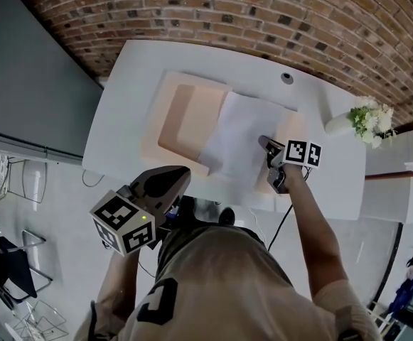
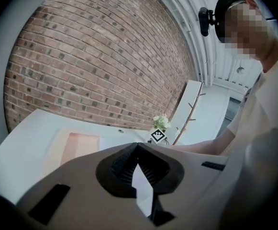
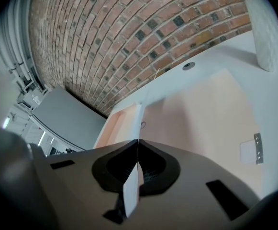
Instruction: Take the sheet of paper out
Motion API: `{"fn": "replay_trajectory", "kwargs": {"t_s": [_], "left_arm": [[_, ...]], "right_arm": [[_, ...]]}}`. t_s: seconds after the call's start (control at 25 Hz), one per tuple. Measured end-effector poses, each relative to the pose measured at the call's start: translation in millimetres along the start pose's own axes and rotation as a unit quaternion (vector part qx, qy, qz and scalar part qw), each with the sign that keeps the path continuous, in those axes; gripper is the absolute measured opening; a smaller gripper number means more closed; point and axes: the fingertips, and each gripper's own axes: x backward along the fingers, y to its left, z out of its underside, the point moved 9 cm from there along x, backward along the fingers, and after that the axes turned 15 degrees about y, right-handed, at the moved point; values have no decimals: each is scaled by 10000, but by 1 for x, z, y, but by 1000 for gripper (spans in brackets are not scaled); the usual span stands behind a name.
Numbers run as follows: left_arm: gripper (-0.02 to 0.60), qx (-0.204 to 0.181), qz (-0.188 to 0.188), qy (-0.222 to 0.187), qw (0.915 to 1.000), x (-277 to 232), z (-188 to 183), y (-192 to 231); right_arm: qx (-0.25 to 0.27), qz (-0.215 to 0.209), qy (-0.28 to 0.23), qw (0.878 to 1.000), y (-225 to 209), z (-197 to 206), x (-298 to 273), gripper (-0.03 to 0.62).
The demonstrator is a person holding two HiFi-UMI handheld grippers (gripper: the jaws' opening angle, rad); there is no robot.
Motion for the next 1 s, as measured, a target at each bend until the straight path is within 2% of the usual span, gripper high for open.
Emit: {"fn": "replay_trajectory", "kwargs": {"t_s": [0.4, 1.0], "left_arm": [[14, -34, -116, 95, 9999, -19, -3, -27], [14, -241, -256, 130, 9993, -37, -9, -70]], "right_arm": [[491, 141, 87, 9987, -10, -1, 23, 25], [910, -179, -91, 9956, -9, 2, 68, 25]]}}
